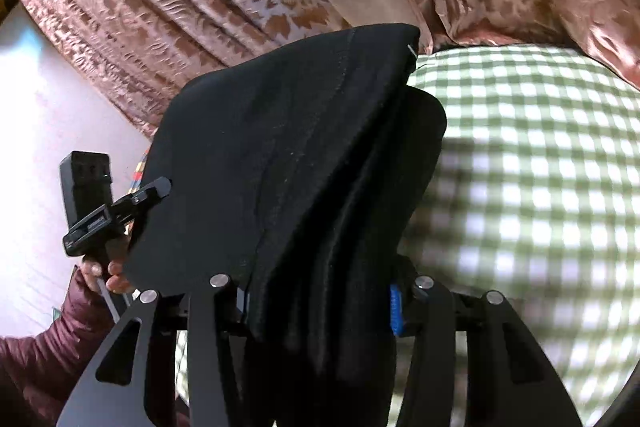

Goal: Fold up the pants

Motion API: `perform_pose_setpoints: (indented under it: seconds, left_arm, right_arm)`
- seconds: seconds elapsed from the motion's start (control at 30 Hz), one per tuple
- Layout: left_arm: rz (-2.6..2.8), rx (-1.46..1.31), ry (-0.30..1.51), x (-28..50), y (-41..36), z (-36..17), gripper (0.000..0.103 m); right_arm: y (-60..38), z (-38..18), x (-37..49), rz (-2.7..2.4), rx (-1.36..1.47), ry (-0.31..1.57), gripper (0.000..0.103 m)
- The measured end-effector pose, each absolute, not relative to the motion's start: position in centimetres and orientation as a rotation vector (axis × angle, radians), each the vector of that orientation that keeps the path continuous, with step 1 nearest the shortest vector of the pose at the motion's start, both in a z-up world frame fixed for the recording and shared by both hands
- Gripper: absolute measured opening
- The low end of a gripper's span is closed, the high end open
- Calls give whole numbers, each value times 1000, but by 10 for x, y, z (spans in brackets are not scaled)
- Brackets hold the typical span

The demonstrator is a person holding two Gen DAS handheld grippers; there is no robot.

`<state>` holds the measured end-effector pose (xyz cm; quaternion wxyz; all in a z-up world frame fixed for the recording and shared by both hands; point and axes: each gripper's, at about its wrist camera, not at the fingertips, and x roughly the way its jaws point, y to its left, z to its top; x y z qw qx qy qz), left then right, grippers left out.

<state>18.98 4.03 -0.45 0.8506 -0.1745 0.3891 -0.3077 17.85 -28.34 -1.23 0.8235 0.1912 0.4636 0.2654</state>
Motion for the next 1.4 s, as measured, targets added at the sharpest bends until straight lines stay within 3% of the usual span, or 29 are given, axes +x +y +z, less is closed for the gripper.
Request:
perform_pose_setpoints:
  seconds: [0.33, 0.5, 0.73, 1.07, 1.23, 1.4]
  left_arm:
    - [-518, -339, 909, 278, 71, -48, 45]
    - [-490, -370, 920, 282, 79, -83, 52]
    - [-381, -296, 908, 272, 72, -59, 60]
    - [-158, -139, 805, 204, 55, -44, 60]
    - [-87, -95, 789, 201, 42, -50, 60]
    - [-63, -98, 773, 195, 43, -42, 60]
  right_arm:
    - [-270, -57, 266, 560, 418, 1047, 50]
    - [-283, -97, 269, 600, 513, 1060, 55]
    - [-288, -83, 261, 521, 484, 1060, 72]
    - [-262, -51, 211, 396, 220, 976, 70]
    - [-267, -76, 211, 371, 292, 1008, 70]
    - [-266, -67, 201, 338, 288, 986, 70]
